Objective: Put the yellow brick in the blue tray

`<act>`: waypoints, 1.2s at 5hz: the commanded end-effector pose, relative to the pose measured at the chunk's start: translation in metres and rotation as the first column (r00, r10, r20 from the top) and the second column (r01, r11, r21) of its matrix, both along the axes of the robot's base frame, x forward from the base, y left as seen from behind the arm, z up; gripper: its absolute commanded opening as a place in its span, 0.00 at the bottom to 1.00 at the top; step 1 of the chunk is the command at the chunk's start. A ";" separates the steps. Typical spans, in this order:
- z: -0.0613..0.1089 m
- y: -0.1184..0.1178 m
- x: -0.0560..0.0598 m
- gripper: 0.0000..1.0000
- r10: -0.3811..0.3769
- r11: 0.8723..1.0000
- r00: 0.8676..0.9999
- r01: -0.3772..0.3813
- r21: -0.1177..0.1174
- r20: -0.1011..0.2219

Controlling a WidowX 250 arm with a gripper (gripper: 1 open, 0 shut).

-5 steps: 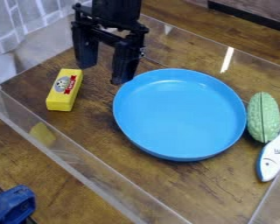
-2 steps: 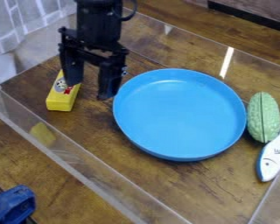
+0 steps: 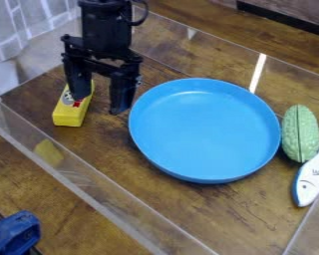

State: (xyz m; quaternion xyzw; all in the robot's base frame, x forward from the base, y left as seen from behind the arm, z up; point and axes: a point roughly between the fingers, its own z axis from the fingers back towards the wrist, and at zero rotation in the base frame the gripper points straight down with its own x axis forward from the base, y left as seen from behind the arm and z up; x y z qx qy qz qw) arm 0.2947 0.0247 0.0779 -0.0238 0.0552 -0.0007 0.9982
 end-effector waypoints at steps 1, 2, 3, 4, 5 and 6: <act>0.007 0.008 0.012 1.00 0.069 0.998 0.995 -0.068 -0.007 0.068; 0.005 0.022 0.012 1.00 0.149 0.989 0.984 -0.148 -0.017 0.094; 0.001 0.027 0.011 1.00 0.123 0.992 0.986 -0.120 -0.032 0.108; -0.003 0.030 0.012 1.00 0.098 0.995 0.987 -0.093 -0.048 0.127; -0.008 0.033 0.012 1.00 0.059 0.997 0.989 -0.052 -0.056 0.137; -0.005 0.037 0.010 1.00 0.052 0.997 0.988 -0.043 -0.061 0.147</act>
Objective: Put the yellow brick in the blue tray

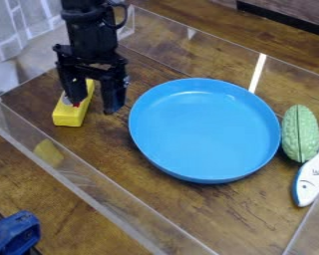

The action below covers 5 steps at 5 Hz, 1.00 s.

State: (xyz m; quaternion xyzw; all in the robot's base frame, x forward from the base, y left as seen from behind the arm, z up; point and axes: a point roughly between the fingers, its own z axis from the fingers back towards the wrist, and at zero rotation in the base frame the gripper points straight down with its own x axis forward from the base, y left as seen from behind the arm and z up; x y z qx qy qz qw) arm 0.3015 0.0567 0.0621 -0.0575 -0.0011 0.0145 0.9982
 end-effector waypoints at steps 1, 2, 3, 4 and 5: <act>0.012 0.010 0.002 1.00 0.004 1.000 0.999 -0.004 0.007 0.044; 0.007 0.014 0.008 1.00 0.003 1.000 0.999 -0.003 0.010 0.043; 0.001 0.019 0.015 1.00 0.008 1.000 0.999 -0.009 0.010 0.043; -0.007 0.016 0.017 1.00 0.096 0.995 0.994 -0.096 0.011 0.046; -0.012 0.020 0.011 1.00 0.119 0.993 0.992 -0.119 0.017 0.048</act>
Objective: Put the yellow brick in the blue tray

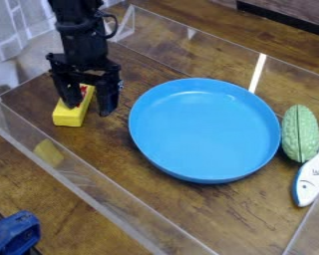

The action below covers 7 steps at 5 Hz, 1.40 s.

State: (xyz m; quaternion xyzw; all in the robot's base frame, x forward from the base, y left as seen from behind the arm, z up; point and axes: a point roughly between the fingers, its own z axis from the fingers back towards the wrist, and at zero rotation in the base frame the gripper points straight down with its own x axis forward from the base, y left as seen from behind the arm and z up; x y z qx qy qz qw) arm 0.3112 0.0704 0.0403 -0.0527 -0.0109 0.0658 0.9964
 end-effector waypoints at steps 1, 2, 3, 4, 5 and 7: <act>0.005 0.011 -0.004 1.00 0.039 0.999 0.999 -0.039 0.017 0.034; 0.006 0.010 0.002 1.00 0.020 1.000 0.999 -0.021 0.023 0.034; 0.006 0.010 0.009 1.00 0.001 1.000 0.999 -0.002 0.029 0.033; 0.006 0.009 0.015 1.00 -0.017 0.999 0.999 0.016 0.035 0.034; 0.005 0.007 0.019 1.00 0.048 0.998 0.998 -0.050 0.039 0.034; -0.004 0.008 0.027 1.00 0.145 0.988 0.989 -0.147 0.049 0.032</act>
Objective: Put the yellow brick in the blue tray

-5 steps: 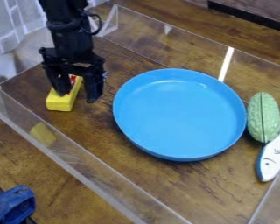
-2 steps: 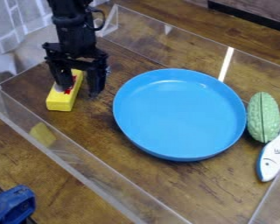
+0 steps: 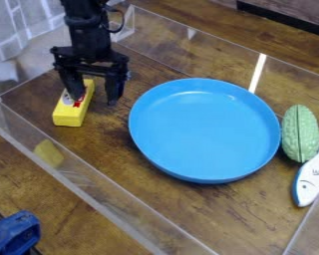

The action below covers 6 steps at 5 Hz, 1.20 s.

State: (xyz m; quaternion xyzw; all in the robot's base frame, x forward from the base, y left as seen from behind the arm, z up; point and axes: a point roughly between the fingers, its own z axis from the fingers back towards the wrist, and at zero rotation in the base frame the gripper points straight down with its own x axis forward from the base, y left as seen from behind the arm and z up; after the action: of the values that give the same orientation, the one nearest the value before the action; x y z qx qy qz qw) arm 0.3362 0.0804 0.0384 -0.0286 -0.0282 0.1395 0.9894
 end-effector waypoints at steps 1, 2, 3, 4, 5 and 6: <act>-0.012 0.002 0.006 1.00 0.035 0.999 0.999 -0.035 0.010 0.000; -0.023 0.005 0.010 1.00 0.073 0.997 0.997 -0.073 0.019 -0.006; -0.038 0.006 0.000 1.00 0.085 0.996 0.996 -0.084 0.029 -0.012; -0.048 0.006 -0.009 1.00 0.098 0.994 0.995 -0.097 0.041 -0.018; -0.055 0.012 -0.006 1.00 0.100 0.994 0.995 -0.098 0.052 -0.025; -0.060 0.017 -0.004 1.00 0.102 0.993 0.994 -0.100 0.063 -0.033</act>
State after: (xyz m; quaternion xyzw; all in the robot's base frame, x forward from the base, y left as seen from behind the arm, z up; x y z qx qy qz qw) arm 0.3478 0.0933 0.0237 0.0096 -0.0715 0.1706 0.9827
